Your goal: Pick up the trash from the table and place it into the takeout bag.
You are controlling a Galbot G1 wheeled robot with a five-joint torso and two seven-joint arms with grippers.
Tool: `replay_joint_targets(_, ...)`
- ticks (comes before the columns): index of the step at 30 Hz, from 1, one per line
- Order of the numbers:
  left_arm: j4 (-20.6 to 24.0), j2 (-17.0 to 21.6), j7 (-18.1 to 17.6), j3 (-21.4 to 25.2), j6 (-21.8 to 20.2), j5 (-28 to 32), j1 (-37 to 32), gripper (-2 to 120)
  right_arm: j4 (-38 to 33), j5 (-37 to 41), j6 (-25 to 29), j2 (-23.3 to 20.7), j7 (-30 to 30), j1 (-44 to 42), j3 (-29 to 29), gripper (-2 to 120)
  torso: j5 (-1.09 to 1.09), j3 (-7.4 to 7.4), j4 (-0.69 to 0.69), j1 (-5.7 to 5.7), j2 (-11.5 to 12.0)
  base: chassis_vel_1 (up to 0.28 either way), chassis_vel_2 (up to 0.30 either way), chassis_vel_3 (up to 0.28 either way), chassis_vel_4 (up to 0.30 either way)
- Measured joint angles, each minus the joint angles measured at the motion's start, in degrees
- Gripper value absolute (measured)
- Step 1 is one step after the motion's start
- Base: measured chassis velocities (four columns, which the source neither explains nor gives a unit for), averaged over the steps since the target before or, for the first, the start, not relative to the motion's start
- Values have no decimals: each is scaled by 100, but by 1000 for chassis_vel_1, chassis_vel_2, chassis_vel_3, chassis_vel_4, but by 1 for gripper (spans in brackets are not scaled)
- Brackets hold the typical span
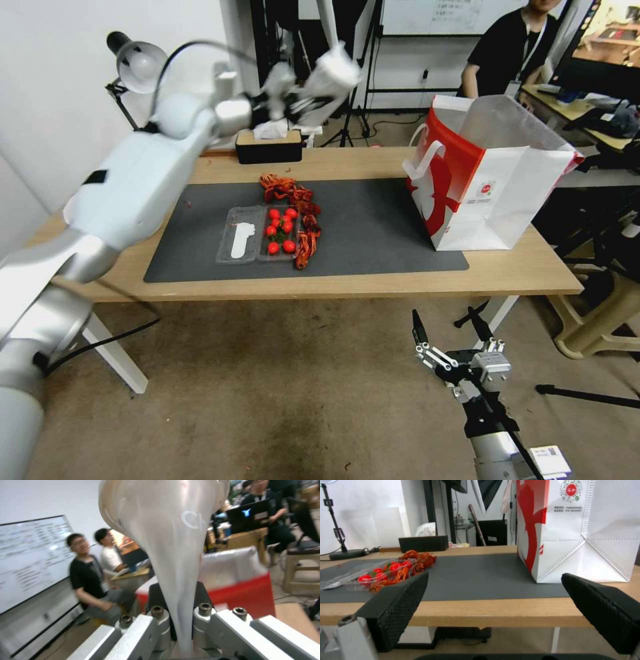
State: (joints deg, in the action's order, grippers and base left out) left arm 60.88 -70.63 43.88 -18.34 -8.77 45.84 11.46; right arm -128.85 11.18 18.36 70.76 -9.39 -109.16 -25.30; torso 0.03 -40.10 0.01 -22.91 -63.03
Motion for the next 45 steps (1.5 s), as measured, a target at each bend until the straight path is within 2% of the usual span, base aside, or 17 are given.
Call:
replay_joint_targets(2,-433,-507,54,-160,74,-14,271,1,-30,-43,22,71,4,-43,2,100,2,0,-4,0,0,0,0,0,0)
replay_joint_targets(3,-433,-507,54,-160,74,-14,271,1,-30,-43,22,71,4,-43,2,100,2,0,-4,0,0,0,0,0,0)
replay_joint_targets(5,-936,-1047,137,-304,80,-39,474,1,-39,-83,56,153,10,-87,18,100,0,0,-5,0,0,0,0,0,0)
replay_joint_targets(6,-936,-1047,137,-304,80,-39,474,1,-39,-83,56,153,10,-87,18,100,0,0,-5,0,0,0,0,0,0)
replay_joint_targets(9,-1601,-1675,204,-383,74,-91,625,1,-39,-176,78,211,10,-96,104,100,-1,0,-1,0,0,0,0,0,0)
replay_joint_targets(13,-1832,-2055,214,-418,73,-215,623,0,-39,-262,150,287,15,-172,141,100,-1,0,0,-1,0,0,0,0,0)
replay_joint_targets(18,-1862,-2211,74,-637,63,-248,623,0,-58,-303,269,299,38,-277,135,100,-1,0,-3,0,0,0,0,0,0)
replay_joint_targets(29,-1744,-2182,-129,-1067,17,-14,703,0,-63,-367,369,357,61,-302,217,100,-2,0,0,0,0,0,0,0,0)
replay_joint_targets(34,-1606,-2169,-328,-1246,190,500,735,0,-63,-378,416,359,72,-341,231,100,-3,0,-1,0,0,0,0,0,0)
replay_joint_targets(45,-1514,-2158,-597,-1662,199,328,867,0,-93,-377,429,350,74,-363,210,100,-2,0,-1,-1,0,0,0,0,0)
